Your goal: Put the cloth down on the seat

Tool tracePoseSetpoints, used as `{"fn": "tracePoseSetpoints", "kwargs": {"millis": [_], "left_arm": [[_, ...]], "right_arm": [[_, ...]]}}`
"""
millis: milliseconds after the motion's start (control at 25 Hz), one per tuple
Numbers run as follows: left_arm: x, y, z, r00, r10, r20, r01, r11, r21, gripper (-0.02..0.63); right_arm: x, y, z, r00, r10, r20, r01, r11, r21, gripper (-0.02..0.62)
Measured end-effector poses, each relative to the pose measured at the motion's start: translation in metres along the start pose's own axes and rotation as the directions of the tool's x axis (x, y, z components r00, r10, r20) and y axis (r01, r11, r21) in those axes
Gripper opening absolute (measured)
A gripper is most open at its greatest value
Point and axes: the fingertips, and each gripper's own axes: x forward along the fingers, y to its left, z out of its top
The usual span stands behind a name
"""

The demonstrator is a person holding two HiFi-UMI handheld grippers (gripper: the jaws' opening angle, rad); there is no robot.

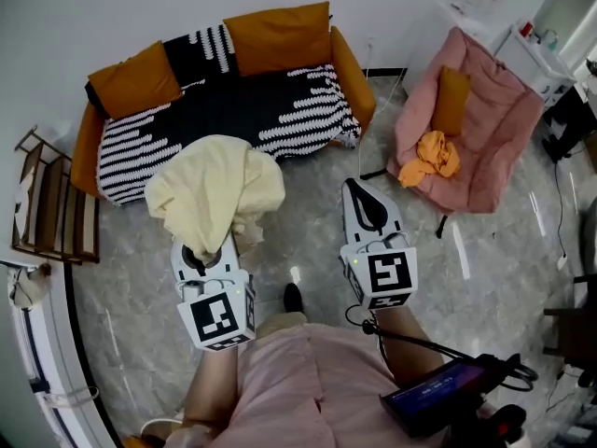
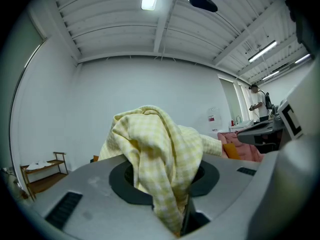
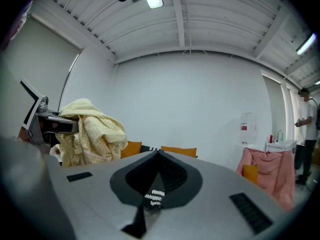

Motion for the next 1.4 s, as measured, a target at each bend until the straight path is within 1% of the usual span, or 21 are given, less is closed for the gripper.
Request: {"fn": "tracePoseSetpoints", "kwargs": {"millis": [160, 320, 520, 760, 920, 1080, 1240, 1400], "left_arm": [[0.031, 0.030, 0.007, 1.000, -0.011, 0.027, 0.011, 1.000, -0.001, 0.130], [0.058, 0.051, 0.006, 0.999, -0.015, 0.037, 0.016, 1.000, -0.014, 0.130], [0.075, 0.056, 0.003, 0.999, -0.034, 0.040, 0.035, 0.999, -0.028, 0.130], [0.090, 0.057, -0.007, 0.999, -0.043, 0.016, 0.043, 0.999, -0.021, 0.130], [0.119, 0.059, -0.007, 0.999, -0.042, 0.019, 0.042, 0.999, -0.006, 0.130], [0.153, 0.056, -0.013, 0.999, -0.048, -0.004, 0.048, 0.999, 0.010, 0.130], [0.197, 0.056, -0.015, 0.998, -0.049, -0.032, 0.050, 0.998, 0.027, 0.130], [0.247, 0.053, -0.012, 0.999, -0.031, -0.042, 0.033, 0.999, 0.037, 0.130]], "right_arm": [[0.034, 0.010, 0.019, 1.000, -0.023, 0.021, 0.023, 1.000, -0.014, 0.002], [0.060, 0.017, 0.027, 0.999, -0.033, 0.021, 0.034, 0.999, -0.033, 0.002], [0.078, 0.011, 0.030, 0.998, -0.054, 0.018, 0.055, 0.998, -0.043, 0.002], [0.096, 0.011, 0.026, 0.999, -0.046, 0.014, 0.047, 0.998, -0.035, 0.000], [0.122, -0.001, 0.025, 0.998, -0.052, 0.023, 0.053, 0.999, -0.012, 0.002], [0.156, -0.021, 0.015, 0.999, -0.054, 0.007, 0.054, 0.998, 0.021, 0.000], [0.203, -0.042, 0.011, 0.999, -0.045, -0.005, 0.045, 0.998, 0.049, 0.002], [0.249, -0.068, 0.008, 0.999, -0.027, -0.019, 0.028, 0.998, 0.062, 0.002]]}}
